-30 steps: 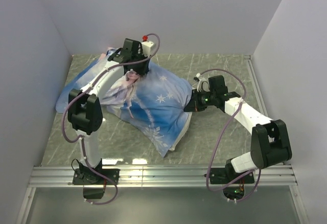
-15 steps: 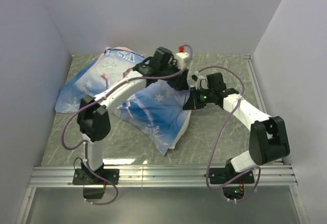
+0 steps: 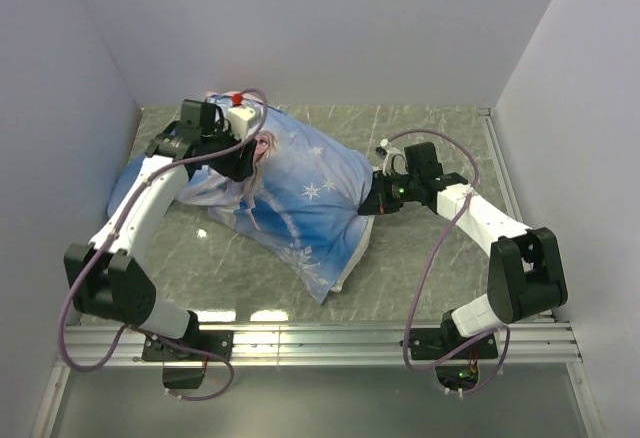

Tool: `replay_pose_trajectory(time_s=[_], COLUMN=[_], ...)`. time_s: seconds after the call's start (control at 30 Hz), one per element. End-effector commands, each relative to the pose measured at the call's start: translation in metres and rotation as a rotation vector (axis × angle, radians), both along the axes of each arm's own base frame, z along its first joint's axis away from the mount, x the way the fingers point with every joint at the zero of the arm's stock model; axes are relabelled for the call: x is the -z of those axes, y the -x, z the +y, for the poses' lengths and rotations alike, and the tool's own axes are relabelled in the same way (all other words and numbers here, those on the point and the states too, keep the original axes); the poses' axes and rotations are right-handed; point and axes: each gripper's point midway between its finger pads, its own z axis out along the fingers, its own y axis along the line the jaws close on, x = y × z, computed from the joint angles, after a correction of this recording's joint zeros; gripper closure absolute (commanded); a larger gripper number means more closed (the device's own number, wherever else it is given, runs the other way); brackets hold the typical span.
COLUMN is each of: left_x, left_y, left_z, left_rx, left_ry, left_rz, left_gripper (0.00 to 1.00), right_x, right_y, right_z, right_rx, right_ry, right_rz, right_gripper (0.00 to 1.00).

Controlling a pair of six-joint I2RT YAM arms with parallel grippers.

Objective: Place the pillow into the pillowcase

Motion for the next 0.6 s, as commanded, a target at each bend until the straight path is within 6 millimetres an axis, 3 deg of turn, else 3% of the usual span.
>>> replay_pose_trajectory(time_s=[0.0, 0.03, 0.07, 0.23, 0.3, 0.33, 0.37, 0.43, 0.47, 0.57], left_x=[0.041, 0.045, 0.046, 0.035, 0.023, 0.006, -0.005, -0.031, -0.039, -0.042], left_y=[-0.005, -0.008, -0.009, 0.010, 0.035, 0.048, 0.074, 0.104, 0.130, 0.148], left_z=[-0.007, -0.016, -0.022, -0.092, -0.130, -0.151, -0.181, -0.216, -0.240, -0.264], left_rx=[0.073, 0.089, 0.097, 0.248, 0.353, 0.401, 0.489, 0.579, 0.670, 0.740], left_ry=[-0.055, -0.019, -0.009, 0.025, 0.071, 0.135, 0.169, 0.257, 0.304, 0.370], left_rz=[0.077, 0.102, 0.110, 0.082, 0.094, 0.106, 0.113, 0.132, 0.158, 0.198], left_gripper=[0.46, 0.56, 0.72, 0.98, 1.00, 1.00, 1.00, 1.00, 1.00, 1.00], right_x=[-0.007, -0.009, -0.010, -0.012, -0.013, -0.012, -0.012, -0.011, -0.009, -0.008], right_y=[-0.011, -0.013, -0.013, -0.017, -0.019, -0.018, -0.020, -0.021, -0.019, -0.018], right_z=[0.000, 0.001, 0.002, 0.007, 0.009, 0.010, 0.010, 0.011, 0.012, 0.012], right_rx=[-0.010, -0.007, -0.006, 0.002, 0.008, 0.021, 0.032, 0.054, 0.056, 0.069], right_ry=[0.024, 0.020, 0.014, -0.008, -0.019, -0.026, -0.030, -0.044, -0.049, -0.055], right_rz=[-0.066, -0.063, -0.063, -0.033, -0.030, -0.015, -0.008, 0.014, 0.027, 0.037], right_gripper=[1.00, 1.00, 1.00, 1.00, 1.00, 1.00, 1.00, 1.00, 1.00, 1.00])
